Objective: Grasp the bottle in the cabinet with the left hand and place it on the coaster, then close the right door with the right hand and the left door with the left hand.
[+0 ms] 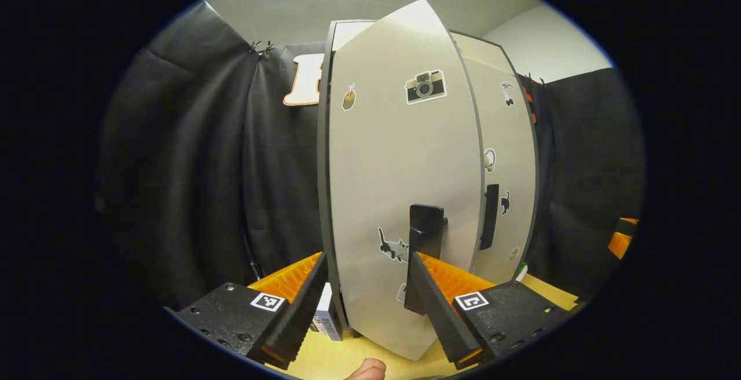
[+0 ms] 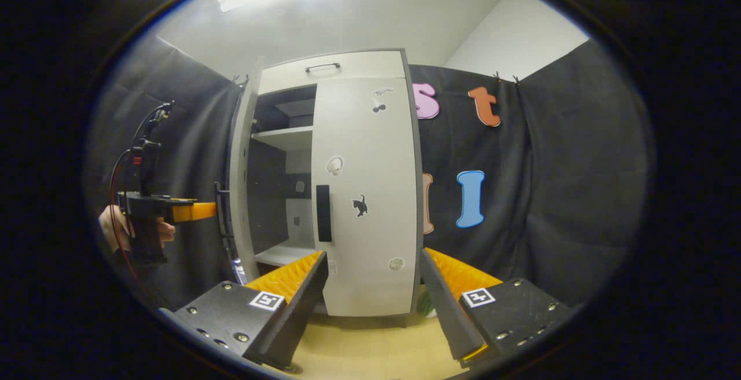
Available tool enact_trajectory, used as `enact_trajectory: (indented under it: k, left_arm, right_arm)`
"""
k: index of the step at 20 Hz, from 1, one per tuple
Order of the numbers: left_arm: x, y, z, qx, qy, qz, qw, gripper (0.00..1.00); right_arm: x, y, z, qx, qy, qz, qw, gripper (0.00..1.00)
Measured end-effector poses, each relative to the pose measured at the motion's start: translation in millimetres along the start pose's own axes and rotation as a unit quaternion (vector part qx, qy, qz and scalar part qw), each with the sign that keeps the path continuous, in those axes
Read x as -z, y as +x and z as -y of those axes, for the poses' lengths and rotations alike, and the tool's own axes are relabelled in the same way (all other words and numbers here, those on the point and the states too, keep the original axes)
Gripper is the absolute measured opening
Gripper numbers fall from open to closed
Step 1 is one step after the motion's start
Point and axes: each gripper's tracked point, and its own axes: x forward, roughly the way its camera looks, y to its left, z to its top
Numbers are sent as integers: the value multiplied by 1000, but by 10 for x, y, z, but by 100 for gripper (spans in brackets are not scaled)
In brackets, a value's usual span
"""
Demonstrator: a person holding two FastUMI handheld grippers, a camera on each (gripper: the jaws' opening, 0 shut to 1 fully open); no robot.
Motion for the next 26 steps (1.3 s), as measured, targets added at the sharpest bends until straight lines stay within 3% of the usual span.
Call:
enact_trajectory:
  k: [8, 12, 18, 23, 26]
  left_arm:
    - [51, -136, 107, 9, -16, -9, 1000, 92]
    - [66, -267, 126, -5, -12, -4, 1000, 91]
    - [157, -408, 249, -6, -71, -22, 997, 92]
    - [89, -411, 19, -40, -53, -7, 998, 93]
    - [36, -421, 29, -37, -35, -4, 999, 91]
  right_arm:
    - [-10, -60, -48, -7, -8, 0, 1000, 96]
    - [-30, -36, -116, -22, -21, 7, 1000, 96]
    - [-73, 97, 20, -10, -34, 17, 999, 96]
    - [-152, 195, 57, -1, -35, 26, 999, 96]
    - [-168, 249, 24, -1, -39, 25, 999, 96]
